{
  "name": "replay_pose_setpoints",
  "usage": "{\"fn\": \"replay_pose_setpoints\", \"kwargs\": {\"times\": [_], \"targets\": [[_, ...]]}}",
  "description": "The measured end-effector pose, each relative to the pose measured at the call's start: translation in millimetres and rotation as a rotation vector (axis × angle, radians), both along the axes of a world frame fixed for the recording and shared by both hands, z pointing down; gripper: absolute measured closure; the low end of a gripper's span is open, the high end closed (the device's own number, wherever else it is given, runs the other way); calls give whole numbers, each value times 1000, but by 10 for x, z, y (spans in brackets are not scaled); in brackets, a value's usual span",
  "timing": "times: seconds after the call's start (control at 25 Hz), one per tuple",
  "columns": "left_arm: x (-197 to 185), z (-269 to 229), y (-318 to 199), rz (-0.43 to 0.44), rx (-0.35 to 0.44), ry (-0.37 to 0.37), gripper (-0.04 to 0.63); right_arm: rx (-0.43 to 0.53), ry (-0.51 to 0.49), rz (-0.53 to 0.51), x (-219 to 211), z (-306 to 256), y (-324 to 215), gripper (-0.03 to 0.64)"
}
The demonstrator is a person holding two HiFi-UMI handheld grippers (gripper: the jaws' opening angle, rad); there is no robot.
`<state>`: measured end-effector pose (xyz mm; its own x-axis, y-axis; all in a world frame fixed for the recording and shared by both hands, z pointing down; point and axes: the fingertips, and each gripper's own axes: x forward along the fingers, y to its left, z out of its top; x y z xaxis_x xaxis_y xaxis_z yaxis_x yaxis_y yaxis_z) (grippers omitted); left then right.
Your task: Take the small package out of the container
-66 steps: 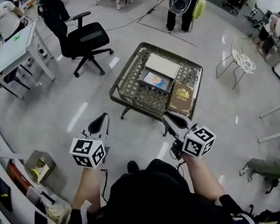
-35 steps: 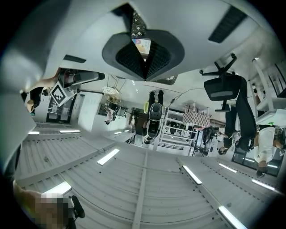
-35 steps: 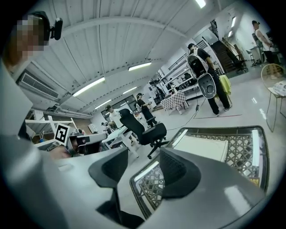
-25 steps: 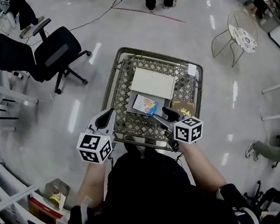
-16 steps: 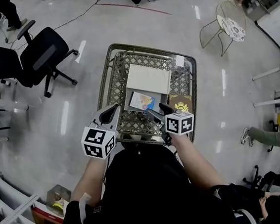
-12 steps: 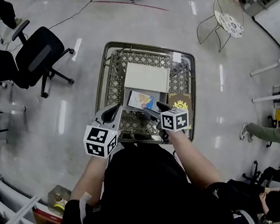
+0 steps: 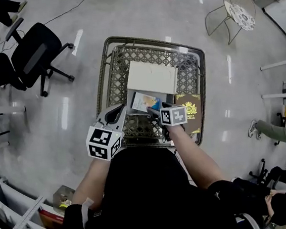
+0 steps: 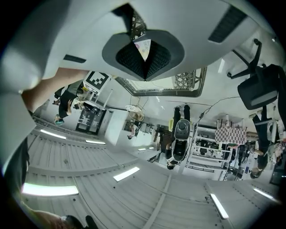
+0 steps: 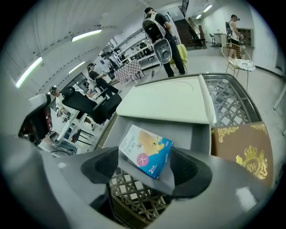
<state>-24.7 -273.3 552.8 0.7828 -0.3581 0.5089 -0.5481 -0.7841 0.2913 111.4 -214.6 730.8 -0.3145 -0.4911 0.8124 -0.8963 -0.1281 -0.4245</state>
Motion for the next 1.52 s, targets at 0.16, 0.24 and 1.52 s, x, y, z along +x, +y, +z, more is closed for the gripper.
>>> {"fn": "replay_pose_setpoints", "kwargs": {"times": [0.16, 0.24, 1.52], "targets": [[73, 92, -66, -12, -30, 11, 589, -77, 20, -44, 20, 191, 35, 255], [94, 162, -90, -6, -36, 8, 589, -102, 29, -47, 37, 277, 16, 255], [-362, 263, -78, -93, -58, 52, 589, -36, -182, -46, -261, -47, -288, 304]]}}
